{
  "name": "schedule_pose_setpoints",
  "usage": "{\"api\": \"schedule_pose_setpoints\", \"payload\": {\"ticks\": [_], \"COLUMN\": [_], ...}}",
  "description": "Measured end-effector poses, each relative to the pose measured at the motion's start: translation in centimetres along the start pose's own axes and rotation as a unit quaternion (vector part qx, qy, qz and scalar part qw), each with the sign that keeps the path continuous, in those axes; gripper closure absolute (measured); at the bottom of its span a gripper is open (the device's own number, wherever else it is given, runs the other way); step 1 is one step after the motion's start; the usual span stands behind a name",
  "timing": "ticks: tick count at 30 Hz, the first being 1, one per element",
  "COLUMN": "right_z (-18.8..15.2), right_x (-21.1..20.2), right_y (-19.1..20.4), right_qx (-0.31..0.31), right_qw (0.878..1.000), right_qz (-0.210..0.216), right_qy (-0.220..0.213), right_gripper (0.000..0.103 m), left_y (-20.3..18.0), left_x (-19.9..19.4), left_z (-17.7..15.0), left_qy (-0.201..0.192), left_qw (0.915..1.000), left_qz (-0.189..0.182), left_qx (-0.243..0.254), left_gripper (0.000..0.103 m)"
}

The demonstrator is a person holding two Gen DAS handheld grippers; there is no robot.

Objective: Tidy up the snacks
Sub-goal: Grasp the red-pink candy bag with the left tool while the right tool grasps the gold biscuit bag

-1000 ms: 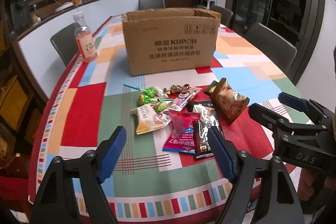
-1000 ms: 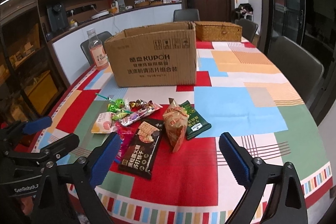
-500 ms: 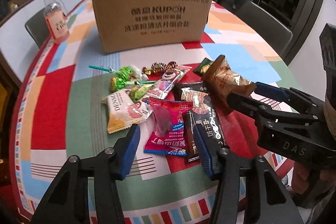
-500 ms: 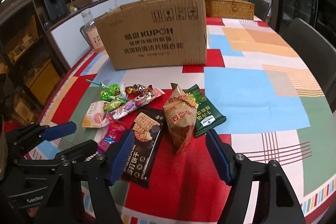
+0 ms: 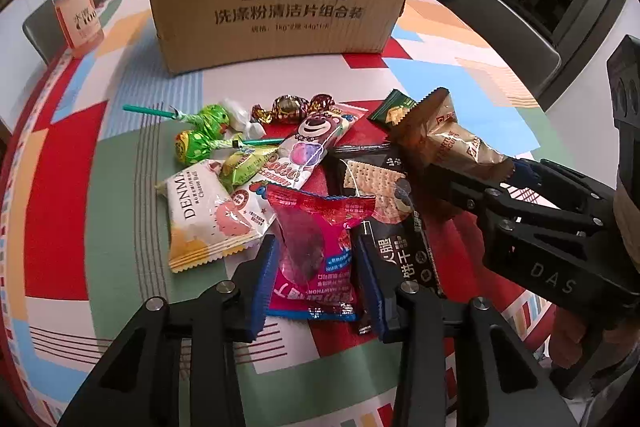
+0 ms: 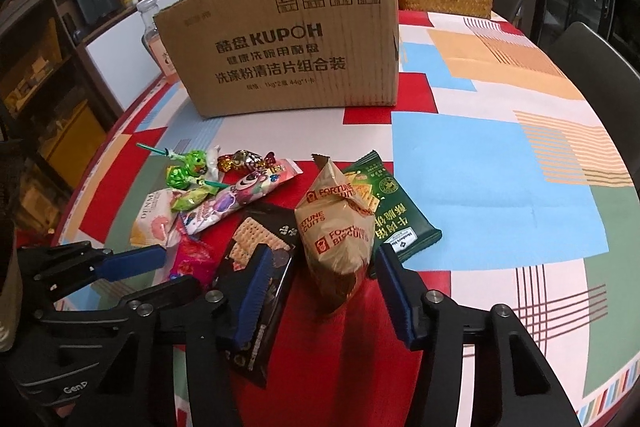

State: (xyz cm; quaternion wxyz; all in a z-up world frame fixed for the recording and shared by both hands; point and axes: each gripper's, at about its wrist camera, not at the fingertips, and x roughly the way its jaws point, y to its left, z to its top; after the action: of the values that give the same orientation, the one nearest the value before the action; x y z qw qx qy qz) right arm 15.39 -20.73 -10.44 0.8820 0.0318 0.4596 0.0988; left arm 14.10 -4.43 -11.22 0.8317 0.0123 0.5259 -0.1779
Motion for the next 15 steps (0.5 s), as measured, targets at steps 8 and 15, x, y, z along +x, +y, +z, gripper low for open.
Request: {"api": "schedule_pose_setpoints", "payload": {"ticks": [8,15], "right_z": [0.3,0.4], "right_x": [1.1,1.6], "right_y": [0.3,0.7], "right_qx": [-0.007,-0.014], "right_qw": [1.000,1.000], "right_qz": [0.002,0.004], "right_qy": [0.013,0.023], "right_gripper": [0.059,0.070], "left_y": [0.6,0.6], "left_x": [0.9,0.9], "left_z": [0.6,0.7], "left_qy": [0.010,0.007], "left_qw": [0.9997,0.9996], "left_qz": [-0.019,-0.025], "left_qx": [-0.011,-0.010], "left_gripper": [0.067,0.070]}}
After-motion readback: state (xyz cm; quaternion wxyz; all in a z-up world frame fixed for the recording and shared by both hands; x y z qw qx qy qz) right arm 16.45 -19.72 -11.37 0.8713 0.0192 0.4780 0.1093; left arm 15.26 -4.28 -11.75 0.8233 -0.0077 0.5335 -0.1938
